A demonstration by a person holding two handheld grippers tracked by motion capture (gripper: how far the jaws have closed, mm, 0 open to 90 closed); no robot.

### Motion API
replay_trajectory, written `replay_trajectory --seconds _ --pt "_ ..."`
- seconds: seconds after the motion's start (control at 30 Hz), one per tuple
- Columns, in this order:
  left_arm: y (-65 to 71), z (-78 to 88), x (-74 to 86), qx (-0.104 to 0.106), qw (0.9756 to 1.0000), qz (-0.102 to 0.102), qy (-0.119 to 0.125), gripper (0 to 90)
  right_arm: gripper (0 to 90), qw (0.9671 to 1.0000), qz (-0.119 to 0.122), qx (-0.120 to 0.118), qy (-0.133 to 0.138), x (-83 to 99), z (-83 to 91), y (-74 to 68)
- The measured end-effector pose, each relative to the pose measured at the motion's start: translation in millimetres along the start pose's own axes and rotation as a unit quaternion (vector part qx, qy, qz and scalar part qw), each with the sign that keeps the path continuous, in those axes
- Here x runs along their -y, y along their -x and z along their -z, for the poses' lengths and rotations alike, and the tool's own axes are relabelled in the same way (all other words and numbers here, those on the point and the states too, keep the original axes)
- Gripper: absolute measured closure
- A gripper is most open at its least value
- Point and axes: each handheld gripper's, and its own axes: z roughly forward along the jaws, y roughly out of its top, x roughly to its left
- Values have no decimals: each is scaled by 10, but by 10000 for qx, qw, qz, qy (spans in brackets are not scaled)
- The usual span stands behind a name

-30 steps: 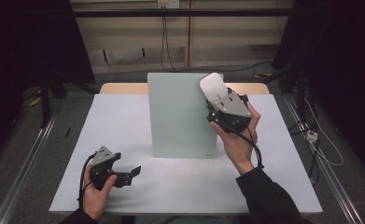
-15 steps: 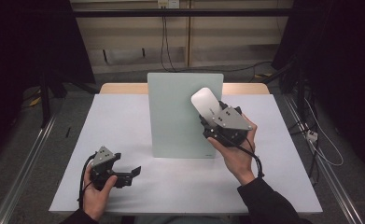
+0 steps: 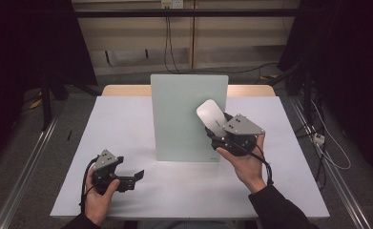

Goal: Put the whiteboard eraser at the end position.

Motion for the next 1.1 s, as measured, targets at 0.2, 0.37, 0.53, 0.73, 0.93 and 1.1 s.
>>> replay_trajectory --seconds 0.2,0.37,0.53,0.73,0.93,1.1 --pt "-25 15 8 -19 10000 61 30 38 313 9993 -118 -351 -80 32 -1 -18" --pt "-6 14 -4 14 10000 -18 22 38 314 9978 -114 -604 -239 102 -2 -57" --pt "-10 -3 -13 16 10000 -43 -4 38 314 9941 -42 -1011 -394 177 -3 -97" --pt "9 6 -14 -6 10000 -13 17 38 314 9873 106 -1443 -659 290 -49 -191" --pt "10 3 -16 3 10000 -66 -23 38 314 9783 279 -1838 -913 375 -93 -263" --pt "8 8 -14 -3 10000 -35 40 38 313 9699 487 -2082 -1166 442 -141 -335"
